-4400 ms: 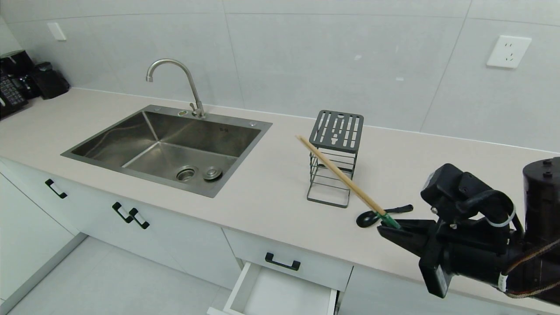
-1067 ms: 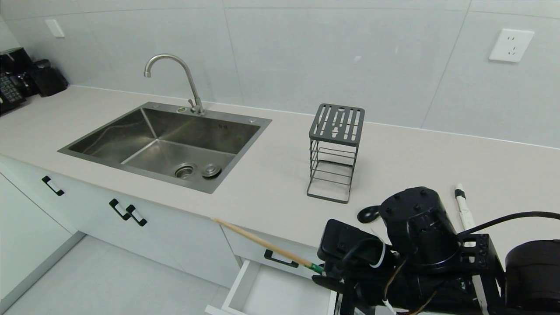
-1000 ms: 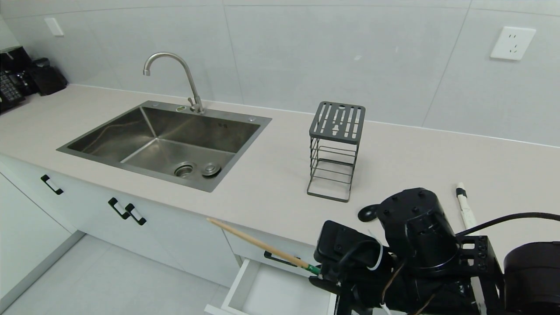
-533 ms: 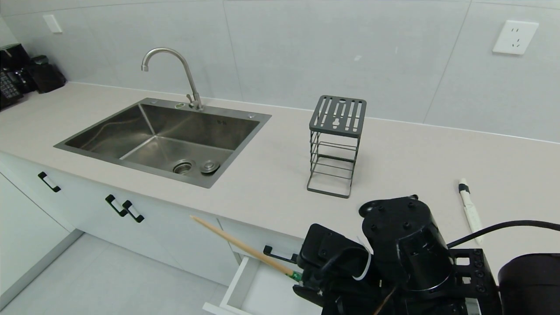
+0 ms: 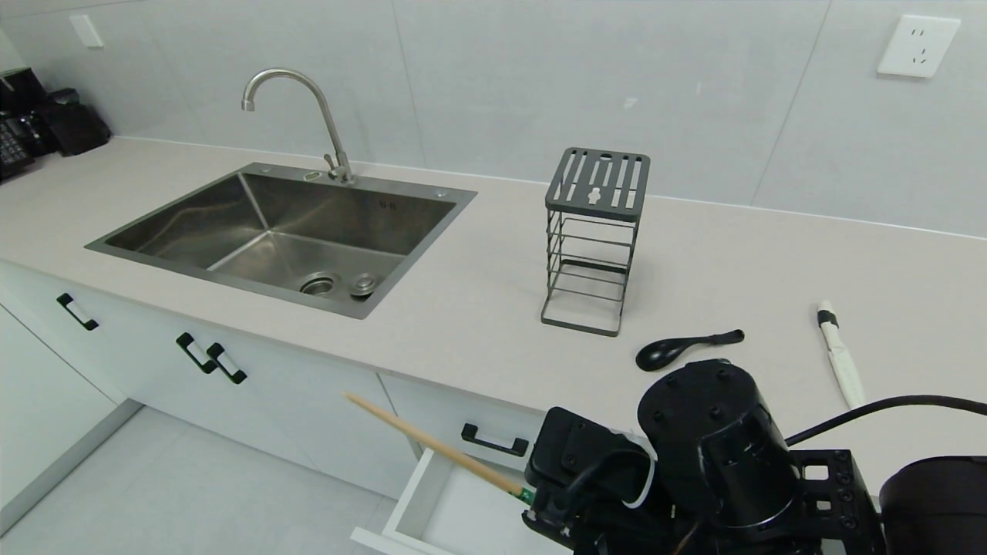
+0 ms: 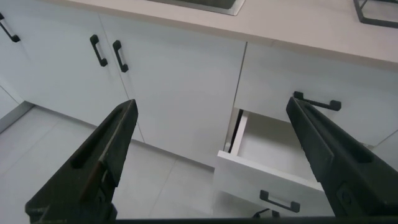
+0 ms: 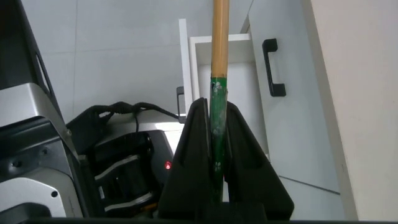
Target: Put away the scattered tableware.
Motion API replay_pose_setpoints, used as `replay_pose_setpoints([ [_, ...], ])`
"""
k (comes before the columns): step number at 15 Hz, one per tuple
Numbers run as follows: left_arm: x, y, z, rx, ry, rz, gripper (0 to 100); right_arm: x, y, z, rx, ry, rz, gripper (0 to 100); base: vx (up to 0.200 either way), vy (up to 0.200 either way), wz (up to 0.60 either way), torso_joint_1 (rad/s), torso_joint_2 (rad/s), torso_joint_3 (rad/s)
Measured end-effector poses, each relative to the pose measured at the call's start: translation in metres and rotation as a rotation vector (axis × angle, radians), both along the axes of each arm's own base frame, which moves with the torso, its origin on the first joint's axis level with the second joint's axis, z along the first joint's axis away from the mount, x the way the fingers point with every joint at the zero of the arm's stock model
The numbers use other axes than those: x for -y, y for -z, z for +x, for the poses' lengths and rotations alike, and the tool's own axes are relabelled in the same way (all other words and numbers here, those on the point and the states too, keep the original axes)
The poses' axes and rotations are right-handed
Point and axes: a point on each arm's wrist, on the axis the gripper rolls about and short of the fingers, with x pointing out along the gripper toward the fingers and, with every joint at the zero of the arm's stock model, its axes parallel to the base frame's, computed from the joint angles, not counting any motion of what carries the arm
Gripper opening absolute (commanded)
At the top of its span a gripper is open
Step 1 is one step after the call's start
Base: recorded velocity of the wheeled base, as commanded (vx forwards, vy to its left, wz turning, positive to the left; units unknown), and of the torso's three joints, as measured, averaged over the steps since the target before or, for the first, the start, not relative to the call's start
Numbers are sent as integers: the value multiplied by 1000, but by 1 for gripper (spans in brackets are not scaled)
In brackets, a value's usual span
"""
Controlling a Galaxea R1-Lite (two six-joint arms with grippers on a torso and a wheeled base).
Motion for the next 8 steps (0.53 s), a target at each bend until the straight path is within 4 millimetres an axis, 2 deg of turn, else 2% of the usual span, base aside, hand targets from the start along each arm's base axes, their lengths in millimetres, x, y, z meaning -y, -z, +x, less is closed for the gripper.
replay_pose_setpoints([
  [3, 0, 0, 0, 2, 0, 0, 100, -1, -1, -1, 2, -4, 3, 0, 0, 0, 0, -74, 142, 74],
  [8, 0, 0, 0, 0, 0, 0, 100, -8, -2, -9, 3, -36, 12, 0, 0, 0, 0, -239, 476, 230],
])
